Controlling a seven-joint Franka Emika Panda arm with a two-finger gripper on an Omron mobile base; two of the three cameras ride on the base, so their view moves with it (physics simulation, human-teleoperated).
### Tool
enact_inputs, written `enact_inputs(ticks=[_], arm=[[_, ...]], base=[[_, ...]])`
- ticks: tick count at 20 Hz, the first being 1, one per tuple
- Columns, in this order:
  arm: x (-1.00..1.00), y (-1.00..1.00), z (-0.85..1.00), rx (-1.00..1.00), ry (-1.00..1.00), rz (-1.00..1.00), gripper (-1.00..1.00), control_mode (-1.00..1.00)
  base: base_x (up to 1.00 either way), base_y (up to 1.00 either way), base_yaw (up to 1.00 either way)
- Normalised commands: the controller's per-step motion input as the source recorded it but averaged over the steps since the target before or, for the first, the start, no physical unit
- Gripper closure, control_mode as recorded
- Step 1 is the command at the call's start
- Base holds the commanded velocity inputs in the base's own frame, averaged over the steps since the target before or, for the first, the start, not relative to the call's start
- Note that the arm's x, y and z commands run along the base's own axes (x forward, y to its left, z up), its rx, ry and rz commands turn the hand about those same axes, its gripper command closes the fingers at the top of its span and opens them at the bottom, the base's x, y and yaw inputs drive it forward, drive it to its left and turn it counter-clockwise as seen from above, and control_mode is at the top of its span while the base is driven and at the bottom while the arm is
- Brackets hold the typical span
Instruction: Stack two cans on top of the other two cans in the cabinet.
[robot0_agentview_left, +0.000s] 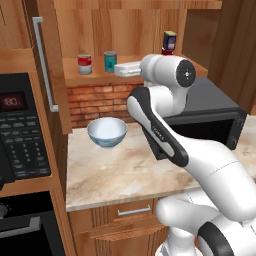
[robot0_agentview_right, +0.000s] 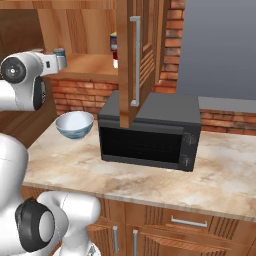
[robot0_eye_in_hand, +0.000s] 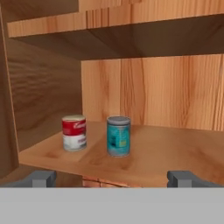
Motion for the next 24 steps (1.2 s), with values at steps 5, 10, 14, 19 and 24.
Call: enact_inputs(ticks=[5, 10, 14, 19, 24], arm=[[0.13, 0.00, -0.13, 0.00, 0.00, 0.00, -1.00, -1.00], [0.02, 0.00, -0.17, 0.00, 0.00, 0.00, -1.00, -1.00], [0.00, 0.00, -0.06, 0.00, 0.00, 0.00, -1.00, -1.00], [0.00, 0.00, 0.00, 0.00, 0.00, 0.00, -1.00, -1.00], [0.01, 0.00, 0.00, 0.00, 0.00, 0.00, -1.00, -1.00]], base=[[0.00, 0.00, 0.00], [0.00, 0.00, 0.00], [0.00, 0.00, 0.00], [0.00, 0.00, 0.00], [0.00, 0.00, 0.00]])
